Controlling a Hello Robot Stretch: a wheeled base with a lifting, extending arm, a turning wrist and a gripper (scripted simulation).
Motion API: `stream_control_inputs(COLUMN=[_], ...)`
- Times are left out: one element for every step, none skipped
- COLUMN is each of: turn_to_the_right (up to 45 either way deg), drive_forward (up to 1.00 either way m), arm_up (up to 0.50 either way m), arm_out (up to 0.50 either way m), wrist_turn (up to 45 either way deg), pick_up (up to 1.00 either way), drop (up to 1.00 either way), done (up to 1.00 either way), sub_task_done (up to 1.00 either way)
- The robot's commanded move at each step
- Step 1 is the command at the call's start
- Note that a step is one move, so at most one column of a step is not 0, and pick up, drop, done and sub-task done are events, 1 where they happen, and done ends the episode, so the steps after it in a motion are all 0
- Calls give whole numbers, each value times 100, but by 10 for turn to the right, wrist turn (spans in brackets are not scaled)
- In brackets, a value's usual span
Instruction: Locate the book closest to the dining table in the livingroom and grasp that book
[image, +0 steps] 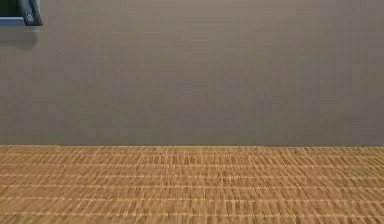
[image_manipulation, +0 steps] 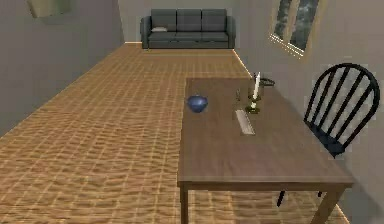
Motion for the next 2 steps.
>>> stream_control_inputs(turn_to_the_right=[-450, -450], drive_forward=[0, 0], arm_up=[0, 0], arm_out=[0, 0], wrist_turn=[0, 0], pick_up=[0, 0], drop=[0, 0], done=[0, 0], sub_task_done=[0, 0])
